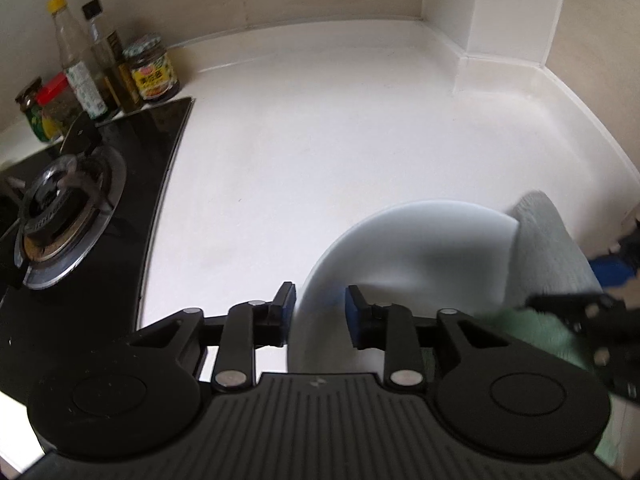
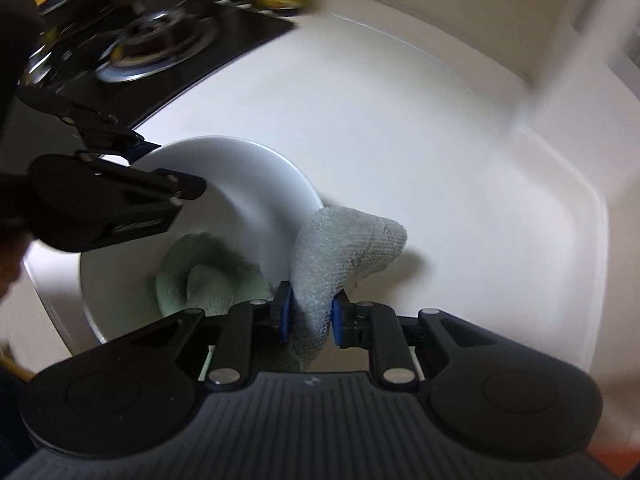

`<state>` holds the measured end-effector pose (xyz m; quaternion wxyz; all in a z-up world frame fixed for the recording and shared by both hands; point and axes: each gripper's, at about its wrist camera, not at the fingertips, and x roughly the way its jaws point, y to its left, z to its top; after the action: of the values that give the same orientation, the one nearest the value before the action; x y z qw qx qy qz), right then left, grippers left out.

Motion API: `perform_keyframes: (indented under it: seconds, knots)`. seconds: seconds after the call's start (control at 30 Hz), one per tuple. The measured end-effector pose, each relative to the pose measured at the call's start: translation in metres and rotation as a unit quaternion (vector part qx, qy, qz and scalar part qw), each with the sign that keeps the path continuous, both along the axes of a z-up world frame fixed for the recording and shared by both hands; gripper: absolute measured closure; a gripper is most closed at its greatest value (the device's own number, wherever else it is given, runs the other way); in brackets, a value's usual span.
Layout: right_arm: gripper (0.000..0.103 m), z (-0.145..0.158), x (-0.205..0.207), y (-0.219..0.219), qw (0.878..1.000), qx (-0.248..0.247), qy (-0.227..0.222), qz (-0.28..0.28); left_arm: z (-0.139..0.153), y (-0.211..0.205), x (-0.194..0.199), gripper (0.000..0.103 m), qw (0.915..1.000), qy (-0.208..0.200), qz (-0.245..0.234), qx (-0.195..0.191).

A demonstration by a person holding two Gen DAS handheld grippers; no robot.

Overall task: Clean bowl
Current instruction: 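Push the cloth deep into the bowl and wipe its bottom with the right gripper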

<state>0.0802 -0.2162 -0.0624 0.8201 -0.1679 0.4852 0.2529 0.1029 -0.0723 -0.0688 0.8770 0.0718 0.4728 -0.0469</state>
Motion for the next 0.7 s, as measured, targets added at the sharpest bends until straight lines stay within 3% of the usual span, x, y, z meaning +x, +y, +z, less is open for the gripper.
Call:
perform_keyframes:
  seconds: [0.1,0.17,0.3,0.37,0.47,0.57,0.7]
  knots:
    - [0.086,0.001,-0.011,-0.015,0.998,0.012,0.007,-0.059,-0.001,-0.004,0.007,0.07,0.9999,-0.01,-0.006,0.013]
    - [0.088,0.0,-0.002,-0.019,0.998,0.016,0.0,-0.067,-0.002,-0.005,0.012,0.073,0.9996,-0.016,-0.009,0.019]
    - [0.089,-0.007,0.035,-0.016,0.995,0.032,-0.013,-0.091,-0.004,-0.002,0.03,0.079,0.9994,-0.025,0.001,0.026]
    - [0.088,-0.012,0.057,-0.02,0.991,0.058,0.005,-0.12,-0.003,0.001,0.036,0.08,0.9996,-0.02,0.008,0.019]
    - [0.088,-0.015,0.076,-0.032,0.977,0.105,0.05,-0.18,-0.003,0.003,0.037,0.08,0.9997,-0.016,0.015,0.014]
    - [0.085,-0.017,0.051,-0.041,0.966,0.124,0.065,-0.217,-0.003,0.002,0.035,0.08,0.9995,-0.017,0.021,0.016]
    - [0.078,-0.022,0.002,-0.05,0.93,0.195,0.086,-0.301,-0.002,0.003,0.035,0.08,0.9994,-0.007,0.033,0.006]
